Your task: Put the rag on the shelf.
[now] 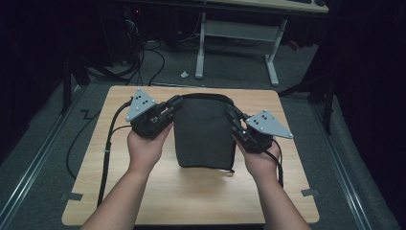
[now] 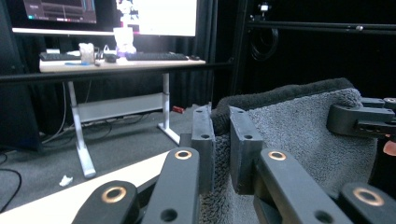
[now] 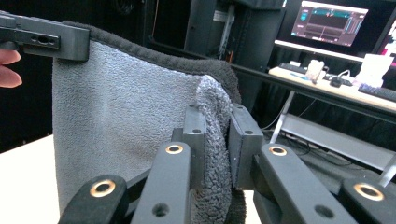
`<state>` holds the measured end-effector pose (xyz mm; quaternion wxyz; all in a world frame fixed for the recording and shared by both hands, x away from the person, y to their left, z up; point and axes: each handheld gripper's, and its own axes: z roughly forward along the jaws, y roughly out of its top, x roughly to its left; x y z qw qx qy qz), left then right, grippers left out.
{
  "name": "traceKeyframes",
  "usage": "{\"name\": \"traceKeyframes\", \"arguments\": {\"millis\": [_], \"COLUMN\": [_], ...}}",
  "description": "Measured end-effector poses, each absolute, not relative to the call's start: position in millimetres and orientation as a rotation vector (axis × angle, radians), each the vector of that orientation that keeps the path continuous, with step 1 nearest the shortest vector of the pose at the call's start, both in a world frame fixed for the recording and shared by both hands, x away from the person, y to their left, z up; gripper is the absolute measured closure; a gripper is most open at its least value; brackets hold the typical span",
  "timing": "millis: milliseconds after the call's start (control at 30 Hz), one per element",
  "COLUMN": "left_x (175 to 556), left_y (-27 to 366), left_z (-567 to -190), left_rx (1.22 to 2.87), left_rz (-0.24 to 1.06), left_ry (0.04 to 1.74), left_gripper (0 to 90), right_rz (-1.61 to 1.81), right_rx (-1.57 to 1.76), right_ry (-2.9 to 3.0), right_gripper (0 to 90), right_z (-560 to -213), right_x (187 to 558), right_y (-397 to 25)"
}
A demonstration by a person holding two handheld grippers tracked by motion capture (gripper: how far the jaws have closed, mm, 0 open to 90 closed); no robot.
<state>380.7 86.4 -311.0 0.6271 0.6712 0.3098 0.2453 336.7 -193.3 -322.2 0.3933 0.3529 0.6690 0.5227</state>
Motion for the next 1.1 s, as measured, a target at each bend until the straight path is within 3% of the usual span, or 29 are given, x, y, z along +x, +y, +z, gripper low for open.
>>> {"name": "traceKeyframes", "arguments": {"millis": [533,1100], "left_x": [395.7,445.0], "left_y": [82.3,78.0], "left_z": [-297.5,-296.0], "left_rx": [1.557,1.537], "left_rz": [0.601,0.619], "left_ry": [0.689,0.747], "left_gripper": [82.4,82.4], "right_rz": [1.331,1.341], "right_rx": [0.925,0.955], "right_ry": [1.683,1.706], "right_gripper": [80.1,80.1], "right_z": [-310.3,-303.1], "right_x": [352.4,406.7], "right_y": [-195.7,-197.9]}}
